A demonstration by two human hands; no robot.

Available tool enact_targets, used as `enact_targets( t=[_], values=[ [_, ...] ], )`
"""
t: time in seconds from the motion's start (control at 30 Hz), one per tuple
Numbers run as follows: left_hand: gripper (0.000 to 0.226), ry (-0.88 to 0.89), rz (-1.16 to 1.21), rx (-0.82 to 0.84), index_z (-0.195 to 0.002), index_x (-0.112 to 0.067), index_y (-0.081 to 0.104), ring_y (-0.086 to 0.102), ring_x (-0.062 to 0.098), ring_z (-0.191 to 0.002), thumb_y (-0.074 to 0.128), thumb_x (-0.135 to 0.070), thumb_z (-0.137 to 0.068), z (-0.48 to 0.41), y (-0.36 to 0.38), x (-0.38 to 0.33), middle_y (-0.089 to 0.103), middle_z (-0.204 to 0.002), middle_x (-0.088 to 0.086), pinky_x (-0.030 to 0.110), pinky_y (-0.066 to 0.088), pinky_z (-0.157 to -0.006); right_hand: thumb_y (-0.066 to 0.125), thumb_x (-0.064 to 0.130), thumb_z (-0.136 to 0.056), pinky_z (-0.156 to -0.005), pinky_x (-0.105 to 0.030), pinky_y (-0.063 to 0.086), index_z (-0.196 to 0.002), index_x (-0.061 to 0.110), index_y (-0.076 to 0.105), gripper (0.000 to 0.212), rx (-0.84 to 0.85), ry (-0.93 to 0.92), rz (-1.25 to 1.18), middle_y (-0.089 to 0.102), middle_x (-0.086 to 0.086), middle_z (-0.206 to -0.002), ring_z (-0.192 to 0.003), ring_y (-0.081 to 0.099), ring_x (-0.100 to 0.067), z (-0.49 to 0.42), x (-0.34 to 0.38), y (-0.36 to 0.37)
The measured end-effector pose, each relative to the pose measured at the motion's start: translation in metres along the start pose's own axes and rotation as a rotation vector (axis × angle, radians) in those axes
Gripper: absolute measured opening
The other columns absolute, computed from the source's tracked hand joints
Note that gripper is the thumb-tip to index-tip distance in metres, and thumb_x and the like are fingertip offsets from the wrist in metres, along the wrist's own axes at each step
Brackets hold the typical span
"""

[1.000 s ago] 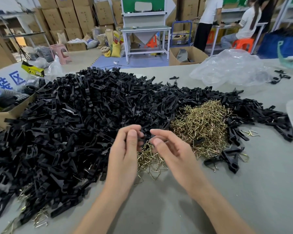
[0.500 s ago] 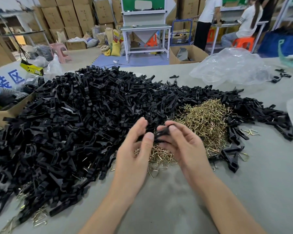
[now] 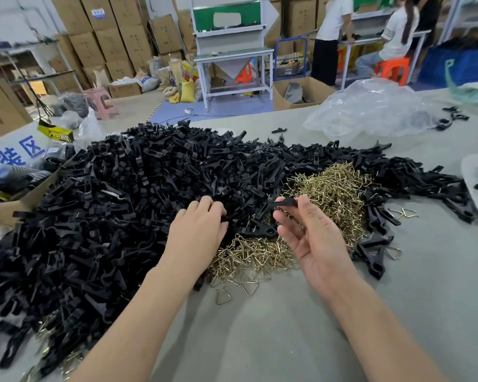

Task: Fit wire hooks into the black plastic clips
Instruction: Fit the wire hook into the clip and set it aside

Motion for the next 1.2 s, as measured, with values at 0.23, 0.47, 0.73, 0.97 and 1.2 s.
enact_targets(
  t=[0.23, 0.47, 0.73, 0.97, 1.2],
  values=[
    [0.006, -0.458, 1.193, -0.278, -0.102, -0.026, 0.063, 0.067, 0.008, -0.072, 0.059, -0.029, -0.098, 0.033, -0.021, 0.005, 0.073, -0.088, -0.005, 0.018, 0.052, -0.060, 0.068, 0.021, -0.081, -0.059, -0.018, 0.058, -0.106, 0.001, 0.067, 0.031, 0.044, 0.000, 0.109, 0.077, -0.017, -0.094, -0.065, 0.071, -0.012, -0.002, -0.005, 0.003],
    [0.004, -0.796, 2.072, -0.172, -0.098, -0.002, 0.060, 0.075, 0.027, -0.095, 0.059, -0.005, -0.097, 0.049, 0.002, -0.028, 0.076, -0.088, 0.011, 0.022, 0.058, -0.075, 0.072, 0.013, -0.074, -0.064, -0.016, 0.057, -0.092, 0.013, 0.082, 0.021, 0.178, 0.053, 0.216, 0.076, -0.009, -0.087, -0.066, 0.068, -0.009, -0.002, -0.017, 0.007],
    [0.021, -0.713, 2.035, -0.158, -0.096, -0.013, 0.076, 0.074, 0.018, -0.092, 0.072, -0.020, -0.077, 0.050, 0.000, -0.028, 0.076, -0.100, 0.009, 0.023, 0.057, -0.074, 0.078, 0.019, -0.070, -0.076, -0.020, 0.055, -0.103, 0.020, 0.081, 0.033, 0.299, 0.047, 0.404, 0.075, -0.010, -0.095, -0.079, 0.068, -0.012, 0.000, -0.030, 0.014],
    [0.005, -0.535, 1.565, -0.163, -0.092, -0.019, 0.071, 0.069, 0.004, -0.079, 0.068, -0.016, -0.094, 0.056, -0.008, -0.035, 0.075, -0.085, -0.008, 0.014, 0.051, -0.071, 0.075, 0.023, -0.076, -0.073, -0.017, 0.054, -0.101, 0.027, 0.081, 0.027, 0.297, -0.040, 0.531, 0.076, -0.002, -0.085, -0.076, 0.068, -0.007, 0.005, -0.030, 0.014],
    [0.015, -0.437, 1.386, -0.143, -0.087, -0.033, 0.062, 0.051, 0.008, -0.048, 0.056, -0.025, -0.098, 0.057, -0.016, -0.042, 0.058, -0.061, -0.007, 0.020, 0.040, -0.046, 0.069, 0.022, -0.083, -0.074, -0.022, 0.056, -0.116, 0.015, 0.074, 0.034, 0.266, -0.064, 0.549, 0.072, 0.000, -0.087, -0.078, 0.065, -0.012, 0.004, -0.027, 0.010]
  ],
)
Point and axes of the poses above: each hand's wrist, its own z-axis away from the middle knuckle, its own y-axis out of the palm, x = y × z, the point moved 5 cm from there along -z, towards the middle knuckle
